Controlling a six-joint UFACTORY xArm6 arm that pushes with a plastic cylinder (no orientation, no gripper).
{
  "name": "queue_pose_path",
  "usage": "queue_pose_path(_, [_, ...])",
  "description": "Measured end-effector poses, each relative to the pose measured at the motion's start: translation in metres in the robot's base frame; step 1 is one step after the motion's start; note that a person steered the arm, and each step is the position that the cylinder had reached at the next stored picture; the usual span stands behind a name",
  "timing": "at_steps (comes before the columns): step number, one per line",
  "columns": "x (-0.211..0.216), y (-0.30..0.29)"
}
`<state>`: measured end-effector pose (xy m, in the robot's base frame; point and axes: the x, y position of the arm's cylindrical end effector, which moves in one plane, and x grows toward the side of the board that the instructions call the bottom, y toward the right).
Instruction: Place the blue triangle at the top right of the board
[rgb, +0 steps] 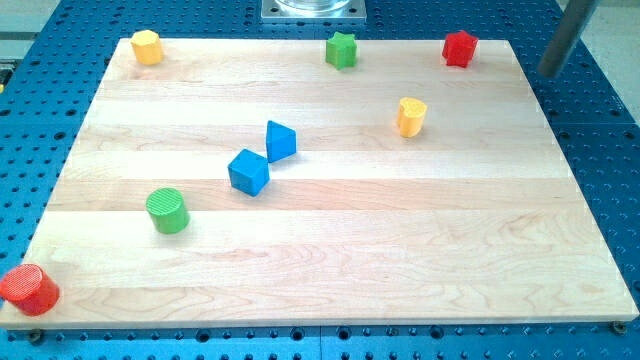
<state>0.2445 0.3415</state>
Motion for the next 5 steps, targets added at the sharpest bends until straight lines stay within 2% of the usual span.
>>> queue_pose_path(1, [-0.03,-0.013])
queue_pose_path(2, [-0.029,-0.085])
queue_pose_path(3, [-0.008,-0.169])
queue_pose_path(4, [-0.003,-0.165])
queue_pose_path(5, [-0.023,-0.176])
